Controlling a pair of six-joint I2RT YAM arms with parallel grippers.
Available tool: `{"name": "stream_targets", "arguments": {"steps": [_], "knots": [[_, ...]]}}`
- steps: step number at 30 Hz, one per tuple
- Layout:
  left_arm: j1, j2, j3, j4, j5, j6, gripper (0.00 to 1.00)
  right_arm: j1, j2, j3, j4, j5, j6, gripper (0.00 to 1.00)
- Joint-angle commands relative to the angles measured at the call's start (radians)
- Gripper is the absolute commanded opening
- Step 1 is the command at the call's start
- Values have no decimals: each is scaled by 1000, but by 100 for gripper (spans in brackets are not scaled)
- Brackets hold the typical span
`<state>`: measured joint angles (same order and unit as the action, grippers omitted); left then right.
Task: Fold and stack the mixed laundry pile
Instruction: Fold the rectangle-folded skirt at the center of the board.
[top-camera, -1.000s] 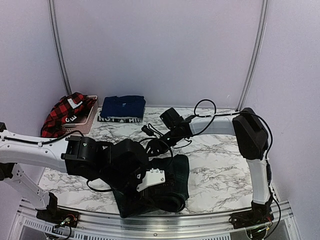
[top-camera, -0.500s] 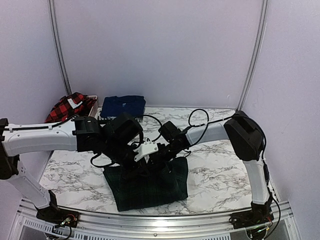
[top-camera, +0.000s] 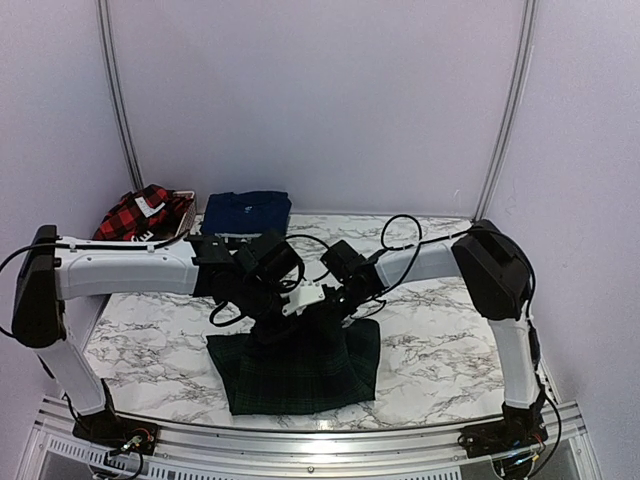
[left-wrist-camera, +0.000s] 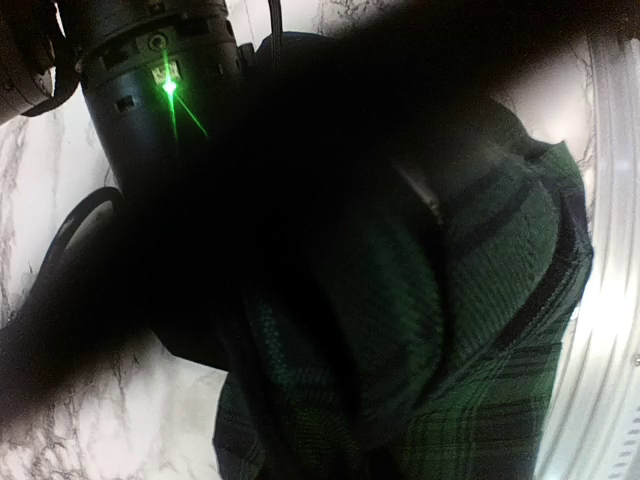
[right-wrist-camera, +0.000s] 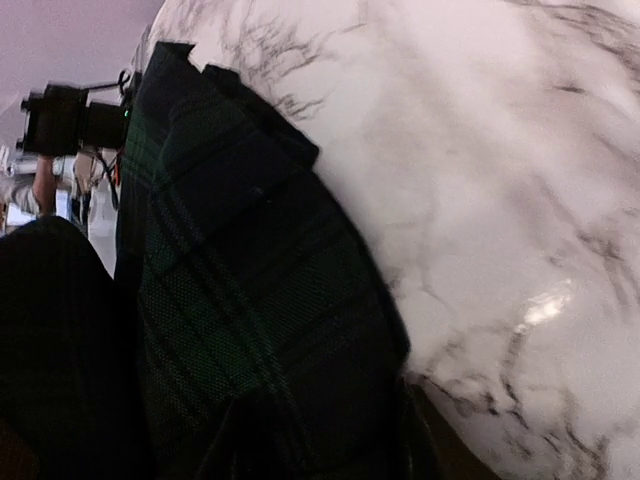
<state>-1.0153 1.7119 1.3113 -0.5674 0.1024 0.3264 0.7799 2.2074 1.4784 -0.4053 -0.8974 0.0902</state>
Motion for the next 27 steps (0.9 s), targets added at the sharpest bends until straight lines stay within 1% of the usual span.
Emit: {"name": "stream_targets", "arguments": {"steps": [1, 2, 3, 6, 7, 9, 10, 12, 14, 15, 16, 18, 21, 22, 24, 27], "knots": [[40, -16, -33, 103, -190, 4, 32, -108, -75, 96, -87, 44, 28, 51], [55, -32, -44, 120, -211, -13, 40, -129, -80, 132, -119, 69, 19, 53], [71, -53, -49, 137, -221, -36, 45, -148, -87, 168, -159, 93, 9, 54], [110, -130, -56, 181, -257, -115, 71, -218, -132, 227, -214, 155, 16, 60], [120, -153, -56, 187, -274, -143, 77, -244, -153, 228, -220, 167, 25, 61], [135, -197, -59, 187, -278, -212, 85, -291, -212, 208, -228, 195, 49, 63], [140, -222, -65, 183, -251, -245, 87, -309, -248, 190, -229, 203, 52, 63], [141, -278, -94, 182, -185, -364, 92, -323, -344, 137, -218, 213, 55, 63], [140, -327, -138, 196, -114, -493, 95, -317, -435, 77, -203, 176, 77, 63], [141, -348, -178, 213, -55, -561, 98, -307, -493, 36, -186, 144, 106, 62], [139, -366, -210, 236, -16, -635, 99, -290, -534, -4, -162, 133, 136, 62], [139, -395, -253, 266, 21, -798, 99, -233, -611, -84, -111, 127, 198, 62], [139, -450, -309, 334, 124, -933, 99, -128, -690, -204, -22, 134, 309, 63], [139, -481, -341, 407, 154, -977, 99, -91, -707, -242, 11, 135, 346, 63], [139, -548, -432, 530, 166, -1069, 99, -21, -727, -314, 83, 150, 425, 63], [139, -600, -549, 648, 180, -1173, 99, 54, -722, -412, 205, 151, 512, 63]]}}
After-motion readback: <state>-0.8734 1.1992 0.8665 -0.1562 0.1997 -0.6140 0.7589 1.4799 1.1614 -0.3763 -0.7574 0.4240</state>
